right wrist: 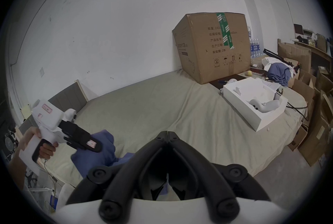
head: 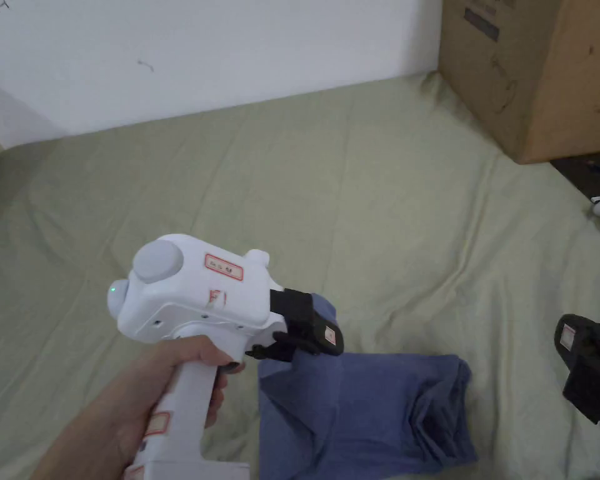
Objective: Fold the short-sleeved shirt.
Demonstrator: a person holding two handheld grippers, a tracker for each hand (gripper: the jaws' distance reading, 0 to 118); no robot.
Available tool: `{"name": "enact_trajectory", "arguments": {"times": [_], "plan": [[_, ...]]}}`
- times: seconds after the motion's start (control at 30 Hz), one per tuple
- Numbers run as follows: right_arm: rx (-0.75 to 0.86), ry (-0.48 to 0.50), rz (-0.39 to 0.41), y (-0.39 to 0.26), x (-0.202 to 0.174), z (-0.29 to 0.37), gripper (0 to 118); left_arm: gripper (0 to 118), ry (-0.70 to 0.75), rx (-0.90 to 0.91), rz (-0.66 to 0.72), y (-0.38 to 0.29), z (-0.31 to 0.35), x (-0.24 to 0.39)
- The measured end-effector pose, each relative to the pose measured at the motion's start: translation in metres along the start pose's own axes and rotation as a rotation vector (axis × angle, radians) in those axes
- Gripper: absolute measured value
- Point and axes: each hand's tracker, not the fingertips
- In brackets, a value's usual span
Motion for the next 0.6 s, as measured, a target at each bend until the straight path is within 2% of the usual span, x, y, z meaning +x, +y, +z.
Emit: {"name": "enact_trajectory", "arguments": {"times": [0.13, 0.23, 0.27, 0.3, 0.33, 0.37, 0.4, 0.43, 0.53, 0.6], "plan": [[-0.012, -0.024, -0.043, -0.003, 0.019, 0.002, 0, 10, 0.014, -0.094, -0.011, 0.003, -0.051, 0.014], [-0.025, -0.064, -0.044, -0.008, 0.030, 0.002, 0, 12, 0.056, -0.166, -0.034, 0.003, -0.082, 0.017], [-0.035, -0.074, -0.048, -0.008, 0.033, 0.002, 0, 21, 0.063, -0.171, -0.033, 0.002, -0.087, 0.019], [-0.039, -0.073, -0.056, -0.009, 0.036, 0.003, 0, 36, 0.055, -0.164, -0.034, 0.001, -0.089, 0.019], [-0.041, -0.073, -0.066, -0.010, 0.039, 0.003, 0, 56, 0.013, -0.174, -0.047, 0.000, -0.088, 0.020], [-0.043, -0.073, -0.072, -0.010, 0.041, 0.004, 0, 85, -0.040, -0.173, -0.040, -0.003, -0.087, 0.025], [-0.044, -0.074, -0.073, -0.009, 0.041, 0.005, 0, 103, -0.079, -0.174, -0.031, -0.004, -0.083, 0.027], [-0.044, -0.078, -0.069, -0.009, 0.041, 0.005, 0, 111, -0.099, -0.173, -0.029, -0.004, -0.078, 0.030], [-0.038, -0.094, -0.044, -0.008, 0.040, 0.004, 0, 112, -0.136, -0.090, -0.063, -0.005, -0.049, 0.035], [-0.038, -0.091, -0.043, -0.007, 0.040, 0.003, 0, 112, -0.109, -0.025, -0.070, -0.006, -0.029, 0.028]]}}
